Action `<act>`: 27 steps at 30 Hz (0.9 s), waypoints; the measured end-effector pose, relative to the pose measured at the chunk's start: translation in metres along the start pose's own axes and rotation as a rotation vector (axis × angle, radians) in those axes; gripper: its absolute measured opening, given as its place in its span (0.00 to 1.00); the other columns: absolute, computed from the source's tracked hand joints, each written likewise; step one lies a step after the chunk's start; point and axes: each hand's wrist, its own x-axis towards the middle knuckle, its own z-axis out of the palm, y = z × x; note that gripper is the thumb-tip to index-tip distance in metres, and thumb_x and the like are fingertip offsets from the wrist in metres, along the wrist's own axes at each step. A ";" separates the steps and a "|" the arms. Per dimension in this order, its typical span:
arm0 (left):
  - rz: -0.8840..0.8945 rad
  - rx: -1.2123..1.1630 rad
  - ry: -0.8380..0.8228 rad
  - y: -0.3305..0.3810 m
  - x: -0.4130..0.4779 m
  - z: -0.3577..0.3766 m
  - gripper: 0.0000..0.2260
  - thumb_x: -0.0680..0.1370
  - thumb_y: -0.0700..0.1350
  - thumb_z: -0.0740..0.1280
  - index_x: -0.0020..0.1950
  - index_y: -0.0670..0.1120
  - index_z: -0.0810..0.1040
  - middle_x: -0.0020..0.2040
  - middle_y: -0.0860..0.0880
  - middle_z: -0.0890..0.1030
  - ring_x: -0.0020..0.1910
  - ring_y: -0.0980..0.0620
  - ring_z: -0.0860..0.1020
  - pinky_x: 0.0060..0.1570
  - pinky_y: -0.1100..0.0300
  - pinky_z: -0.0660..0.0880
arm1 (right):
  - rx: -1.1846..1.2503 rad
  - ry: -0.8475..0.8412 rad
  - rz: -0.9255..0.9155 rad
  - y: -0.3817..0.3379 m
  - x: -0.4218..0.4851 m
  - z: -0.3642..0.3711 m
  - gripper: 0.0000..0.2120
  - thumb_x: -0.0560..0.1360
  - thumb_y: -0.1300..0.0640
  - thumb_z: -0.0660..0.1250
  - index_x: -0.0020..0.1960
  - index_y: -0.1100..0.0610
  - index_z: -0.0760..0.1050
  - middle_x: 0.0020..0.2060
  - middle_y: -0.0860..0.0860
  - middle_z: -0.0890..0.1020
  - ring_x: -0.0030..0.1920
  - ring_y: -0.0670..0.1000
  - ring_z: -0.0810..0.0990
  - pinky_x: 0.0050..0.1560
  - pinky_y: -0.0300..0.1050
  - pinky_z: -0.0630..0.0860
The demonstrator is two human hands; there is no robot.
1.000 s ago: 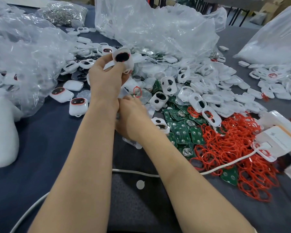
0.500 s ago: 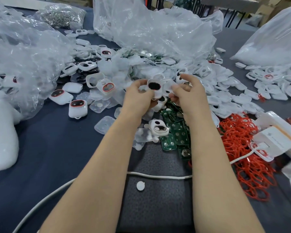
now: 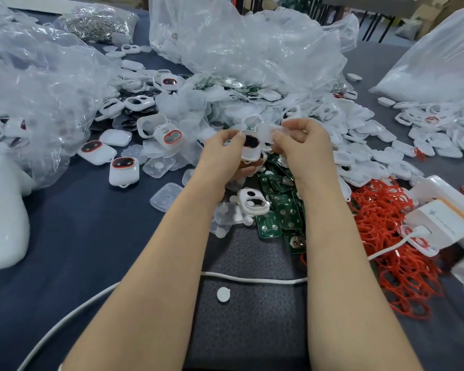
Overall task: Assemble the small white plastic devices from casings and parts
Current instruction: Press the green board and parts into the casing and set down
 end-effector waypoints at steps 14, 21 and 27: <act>-0.082 -0.061 0.002 0.003 0.004 0.001 0.19 0.83 0.56 0.52 0.46 0.46 0.75 0.39 0.41 0.84 0.32 0.45 0.83 0.34 0.56 0.82 | -0.063 -0.085 -0.240 -0.008 -0.005 0.004 0.08 0.76 0.63 0.67 0.44 0.51 0.73 0.40 0.51 0.80 0.43 0.47 0.79 0.41 0.30 0.73; -0.060 0.029 -0.018 0.003 0.002 0.002 0.20 0.83 0.57 0.50 0.45 0.47 0.76 0.39 0.44 0.83 0.36 0.47 0.83 0.41 0.54 0.82 | -0.183 -0.174 -0.289 -0.006 -0.006 0.008 0.06 0.77 0.63 0.65 0.47 0.53 0.72 0.39 0.43 0.78 0.43 0.44 0.78 0.43 0.29 0.72; -0.037 0.102 -0.027 0.002 0.003 0.002 0.21 0.83 0.58 0.49 0.47 0.48 0.76 0.45 0.41 0.83 0.40 0.46 0.83 0.49 0.48 0.81 | -0.243 -0.182 -0.269 -0.002 -0.006 0.010 0.07 0.77 0.62 0.65 0.46 0.51 0.72 0.43 0.48 0.80 0.46 0.48 0.78 0.41 0.28 0.69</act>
